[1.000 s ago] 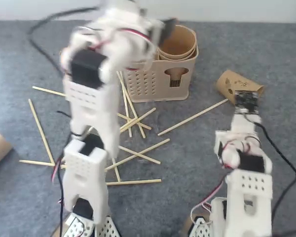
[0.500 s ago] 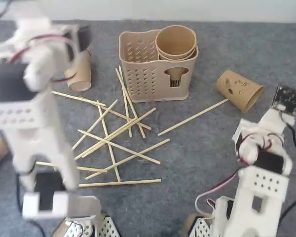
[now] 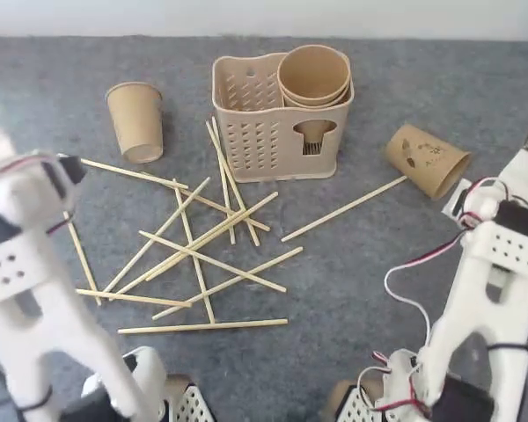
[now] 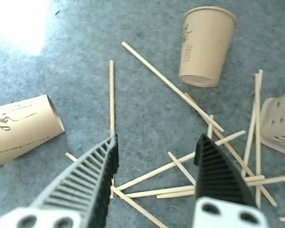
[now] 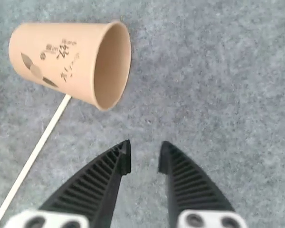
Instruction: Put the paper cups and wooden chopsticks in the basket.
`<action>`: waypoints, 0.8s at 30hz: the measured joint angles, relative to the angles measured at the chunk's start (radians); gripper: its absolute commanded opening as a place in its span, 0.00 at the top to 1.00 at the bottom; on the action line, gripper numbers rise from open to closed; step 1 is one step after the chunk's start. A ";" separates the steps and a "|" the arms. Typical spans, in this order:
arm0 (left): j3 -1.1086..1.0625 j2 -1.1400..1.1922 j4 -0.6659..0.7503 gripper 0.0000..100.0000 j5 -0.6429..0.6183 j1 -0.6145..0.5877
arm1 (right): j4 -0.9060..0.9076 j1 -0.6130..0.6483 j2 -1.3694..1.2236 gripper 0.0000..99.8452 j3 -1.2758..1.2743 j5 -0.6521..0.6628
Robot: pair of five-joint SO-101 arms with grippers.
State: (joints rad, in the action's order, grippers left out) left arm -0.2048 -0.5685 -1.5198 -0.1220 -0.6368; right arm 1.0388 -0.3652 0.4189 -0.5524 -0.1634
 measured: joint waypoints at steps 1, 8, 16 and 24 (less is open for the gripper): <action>-0.078 -0.038 0.046 0.76 0.000 -0.026 | 0.000 0.000 -0.011 0.81 0.017 0.000; -0.641 -0.394 0.333 0.76 0.000 -0.081 | -0.049 0.017 -0.061 0.81 0.091 0.000; -0.997 -0.752 0.427 0.76 0.000 -0.081 | -0.172 0.094 -0.135 0.81 0.091 0.000; -1.085 -0.786 0.497 0.76 0.000 -0.083 | -0.278 0.141 -0.252 0.74 0.091 0.060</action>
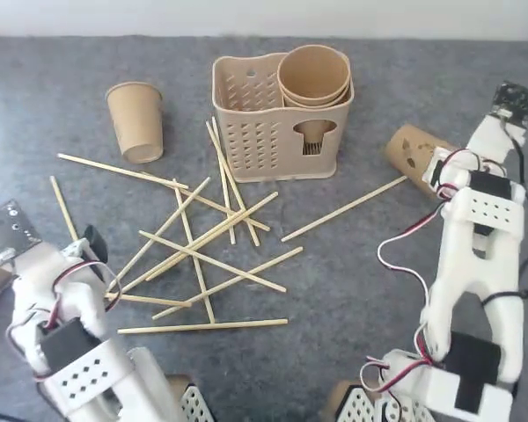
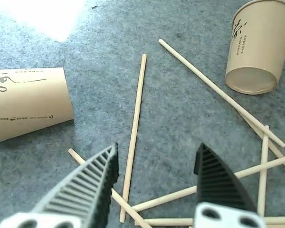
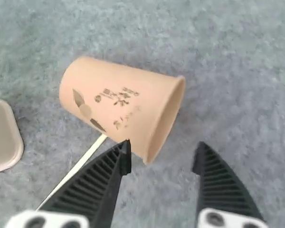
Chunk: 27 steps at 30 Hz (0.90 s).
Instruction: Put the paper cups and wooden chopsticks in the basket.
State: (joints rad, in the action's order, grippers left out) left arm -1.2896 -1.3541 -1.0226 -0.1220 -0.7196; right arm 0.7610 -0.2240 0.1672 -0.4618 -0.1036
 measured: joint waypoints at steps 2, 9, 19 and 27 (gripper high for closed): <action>-0.011 0.000 0.020 0.76 0.000 0.002 | -0.023 0.002 -0.025 0.74 0.000 0.014; -0.014 0.000 0.032 0.76 0.000 0.002 | -0.120 -0.002 -0.114 0.74 0.000 0.021; -0.043 -0.011 0.058 0.76 0.000 0.000 | -0.221 0.000 -0.143 1.00 0.000 0.021; -0.043 -0.012 0.061 0.76 0.000 0.000 | -0.130 0.000 -0.144 0.99 0.103 0.028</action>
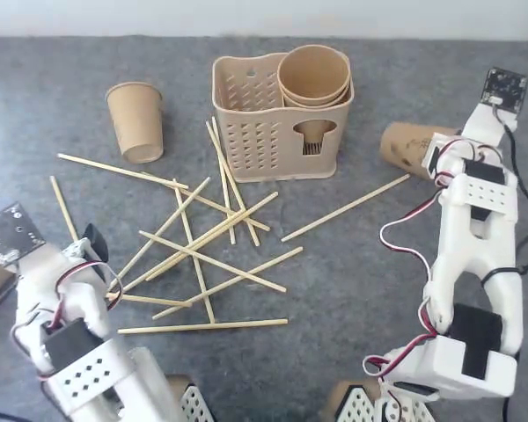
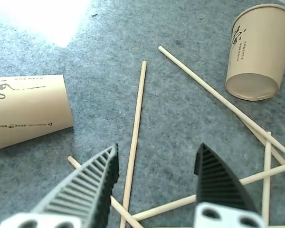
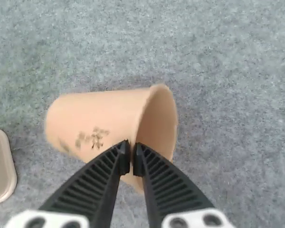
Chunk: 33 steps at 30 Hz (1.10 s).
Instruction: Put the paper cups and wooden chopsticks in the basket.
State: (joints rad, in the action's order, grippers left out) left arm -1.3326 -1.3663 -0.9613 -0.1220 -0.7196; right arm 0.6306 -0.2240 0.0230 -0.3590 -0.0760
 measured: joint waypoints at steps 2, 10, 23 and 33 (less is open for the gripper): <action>0.000 0.000 0.000 0.76 0.000 0.000 | 0.015 0.000 0.000 0.99 0.015 0.000; 0.000 0.000 0.000 0.76 0.000 0.000 | 0.020 0.000 0.000 0.99 0.025 0.003; -0.020 0.000 0.000 0.76 0.000 0.026 | 0.397 0.052 0.133 0.99 0.336 0.172; -0.038 0.000 0.018 0.76 0.000 0.031 | 0.618 0.061 0.133 0.99 0.807 0.302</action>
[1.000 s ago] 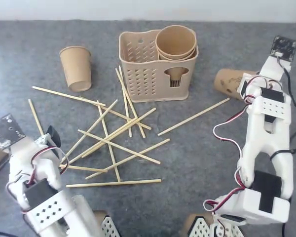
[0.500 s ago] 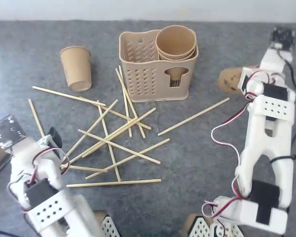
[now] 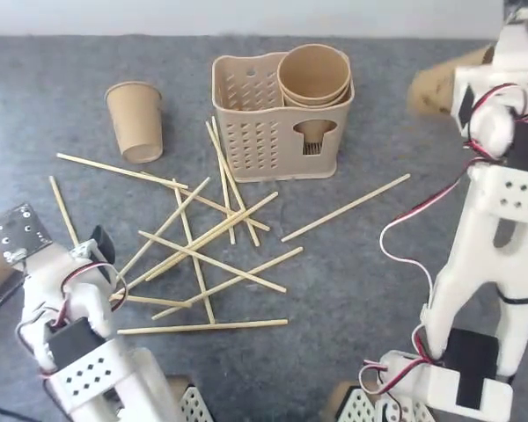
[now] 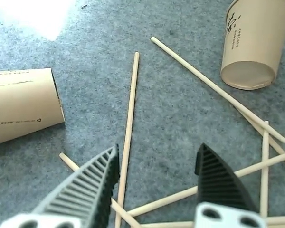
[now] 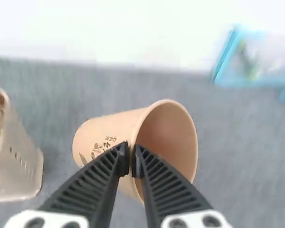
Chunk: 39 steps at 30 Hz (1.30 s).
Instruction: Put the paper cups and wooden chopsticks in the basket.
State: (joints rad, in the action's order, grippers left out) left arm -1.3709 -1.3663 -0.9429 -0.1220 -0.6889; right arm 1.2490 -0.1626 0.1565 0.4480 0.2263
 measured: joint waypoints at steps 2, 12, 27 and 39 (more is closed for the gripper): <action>0.000 0.000 0.000 0.76 0.000 0.000 | 0.009 0.025 0.000 0.99 0.081 0.026; -0.017 0.000 0.000 0.76 0.000 0.000 | -0.018 0.275 0.002 0.99 0.224 0.107; -0.017 0.000 0.000 0.76 0.000 0.000 | -0.112 0.451 -0.215 0.99 0.230 0.304; -0.026 0.000 0.020 0.76 0.000 0.000 | -0.107 0.454 -0.270 0.99 0.230 0.502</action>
State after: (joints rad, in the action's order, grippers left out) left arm -1.3970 -1.3663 -0.9229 -0.1220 -0.6889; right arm 1.1416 0.2915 -0.1135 0.6782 0.7281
